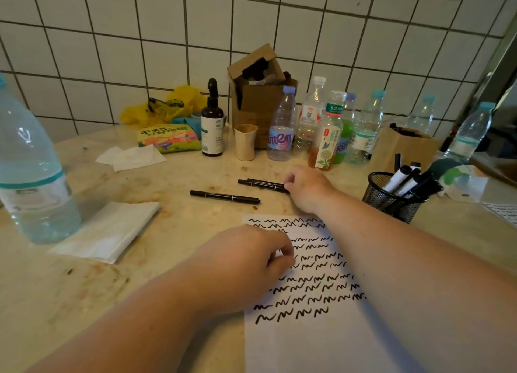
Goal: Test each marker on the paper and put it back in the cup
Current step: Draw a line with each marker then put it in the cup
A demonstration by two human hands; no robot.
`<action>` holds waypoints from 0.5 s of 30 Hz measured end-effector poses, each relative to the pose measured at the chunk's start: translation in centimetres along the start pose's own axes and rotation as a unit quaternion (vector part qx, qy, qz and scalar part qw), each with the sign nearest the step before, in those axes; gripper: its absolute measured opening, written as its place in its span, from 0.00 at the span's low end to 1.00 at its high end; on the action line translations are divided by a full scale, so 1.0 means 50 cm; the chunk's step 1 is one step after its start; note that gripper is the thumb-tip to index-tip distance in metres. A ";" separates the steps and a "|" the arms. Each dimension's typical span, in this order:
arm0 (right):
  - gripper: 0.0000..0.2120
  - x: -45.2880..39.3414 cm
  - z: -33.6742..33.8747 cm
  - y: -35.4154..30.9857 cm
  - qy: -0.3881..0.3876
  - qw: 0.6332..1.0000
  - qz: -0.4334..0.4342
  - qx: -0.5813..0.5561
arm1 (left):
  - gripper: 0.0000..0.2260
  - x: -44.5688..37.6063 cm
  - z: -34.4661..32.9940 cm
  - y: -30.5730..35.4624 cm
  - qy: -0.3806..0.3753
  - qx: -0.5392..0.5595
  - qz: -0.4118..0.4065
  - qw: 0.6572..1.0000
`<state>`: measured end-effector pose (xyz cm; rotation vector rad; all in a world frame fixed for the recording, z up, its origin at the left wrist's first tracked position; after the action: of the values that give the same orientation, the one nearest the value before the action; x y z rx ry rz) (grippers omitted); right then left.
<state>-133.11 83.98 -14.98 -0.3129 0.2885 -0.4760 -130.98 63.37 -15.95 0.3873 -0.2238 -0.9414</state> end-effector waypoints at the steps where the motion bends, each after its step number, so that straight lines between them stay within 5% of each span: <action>1: 0.04 -0.003 0.000 0.000 -0.002 1.000 -0.001 0.001 | 0.09 -0.001 0.000 0.001 0.002 0.000 -0.002 1.000; 7: 0.14 -0.001 -0.008 -0.003 -0.050 0.998 -0.009 0.026 | 0.10 0.002 0.002 -0.001 0.001 0.009 -0.009 1.000; 15: 0.10 0.023 0.005 0.004 -0.092 0.995 -0.007 0.023 | 0.10 0.003 0.003 -0.002 0.005 0.015 -0.012 1.000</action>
<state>-131.98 83.66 -15.06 -0.3119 0.0963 -0.4631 -131.01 63.19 -15.86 0.4236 -0.2252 -0.9609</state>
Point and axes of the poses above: each hand's wrist, its own x-axis away from the middle knuckle, its own z-axis out of the back of the hand, y = z × x, the point moved 3 cm from there along -x, towards the middle knuckle, and after that the axes turned 13 degrees about z, right-handed, at the moved point
